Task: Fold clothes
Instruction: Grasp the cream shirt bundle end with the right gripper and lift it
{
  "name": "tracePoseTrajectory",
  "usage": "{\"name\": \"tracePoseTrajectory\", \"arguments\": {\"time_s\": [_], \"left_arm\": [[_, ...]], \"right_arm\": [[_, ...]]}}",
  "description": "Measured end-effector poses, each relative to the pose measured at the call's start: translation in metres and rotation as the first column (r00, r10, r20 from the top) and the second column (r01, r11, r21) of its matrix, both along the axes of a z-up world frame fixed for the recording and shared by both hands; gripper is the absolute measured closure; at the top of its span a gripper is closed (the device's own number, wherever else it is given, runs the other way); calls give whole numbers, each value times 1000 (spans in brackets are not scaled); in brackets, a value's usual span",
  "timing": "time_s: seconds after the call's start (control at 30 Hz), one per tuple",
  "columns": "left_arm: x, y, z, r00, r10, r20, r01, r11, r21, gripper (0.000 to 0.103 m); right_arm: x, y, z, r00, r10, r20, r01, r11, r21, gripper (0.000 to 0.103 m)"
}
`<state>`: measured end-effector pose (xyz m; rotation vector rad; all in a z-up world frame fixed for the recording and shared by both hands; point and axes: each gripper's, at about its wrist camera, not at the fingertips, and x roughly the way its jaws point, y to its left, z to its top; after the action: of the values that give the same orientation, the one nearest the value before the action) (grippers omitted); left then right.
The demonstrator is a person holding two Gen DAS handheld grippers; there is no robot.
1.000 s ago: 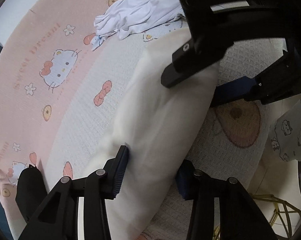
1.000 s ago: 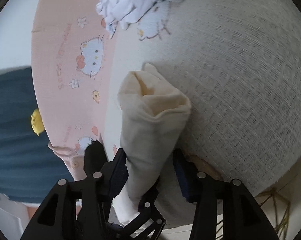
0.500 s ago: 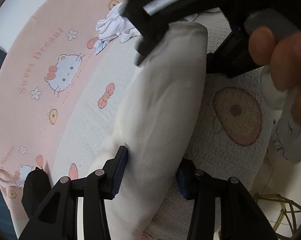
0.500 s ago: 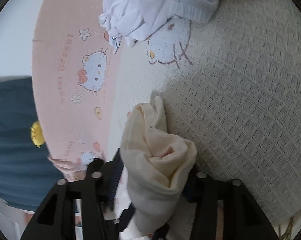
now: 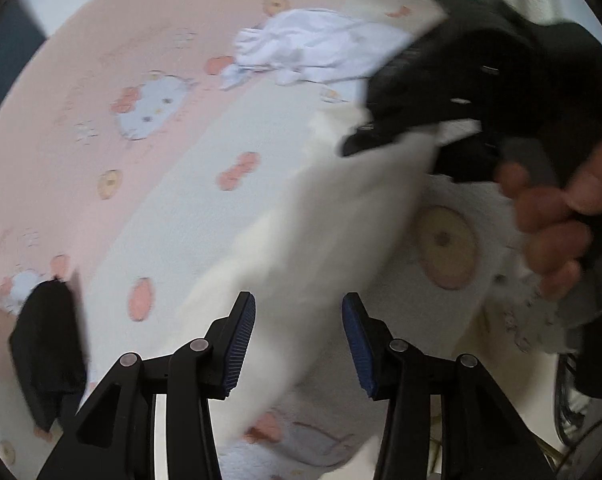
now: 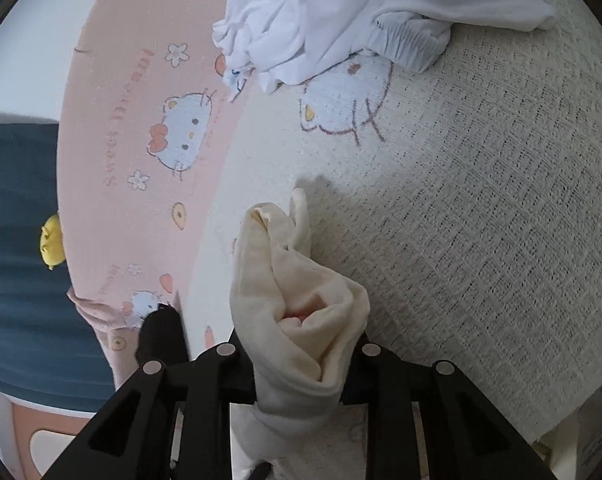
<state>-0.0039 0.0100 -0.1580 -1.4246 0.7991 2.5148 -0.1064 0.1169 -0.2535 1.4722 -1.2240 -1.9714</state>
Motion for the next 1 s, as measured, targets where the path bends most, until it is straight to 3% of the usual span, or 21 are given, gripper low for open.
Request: {"name": "tracePoseTrajectory", "arguments": {"time_s": [0.17, 0.27, 0.33, 0.4, 0.47, 0.53, 0.63, 0.73, 0.87, 1.0], "left_arm": [[-12, -21, 12, 994, 66, -81, -69, 997, -29, 61], [-23, -32, 20, 993, 90, -71, -88, 996, 25, 61], [-20, -35, 26, 993, 109, -36, -104, 988, 116, 61], [-26, -41, 28, 990, 139, 28, -141, 957, 255, 61], [-38, -47, 25, 976, 185, 113, -215, 895, 391, 61], [-39, -48, 21, 962, 225, 152, -270, 854, 444, 62], [-38, -55, 12, 933, 309, 185, -360, 795, 488, 70], [-37, -63, 1, 908, 345, 239, -419, 767, 486, 74], [-35, -74, -12, 875, 368, 316, -484, 704, 520, 74], [-33, -67, -25, 891, 349, 290, -451, 744, 493, 74]], "right_arm": [[2, 2, 6, 1000, 15, -14, -15, 1000, 12, 79], [0, 2, 5, 1000, 12, -6, -12, 1000, 9, 79], [0, 2, 4, 1000, 6, 7, -6, 1000, -3, 77], [-1, 4, -1, 999, -11, 37, 12, 1000, -24, 76], [-2, 6, -6, 997, -28, 69, 31, 998, -47, 75], [-1, 9, -13, 993, -51, 103, 60, 994, -91, 71], [4, 13, -20, 987, -77, 140, 101, 980, -169, 71], [7, 16, -24, 983, -87, 160, 121, 970, -212, 69], [4, 13, -21, 985, -84, 153, 114, 974, -195, 67], [-1, 3, -14, 991, -95, 92, 109, 981, -160, 66]]}}
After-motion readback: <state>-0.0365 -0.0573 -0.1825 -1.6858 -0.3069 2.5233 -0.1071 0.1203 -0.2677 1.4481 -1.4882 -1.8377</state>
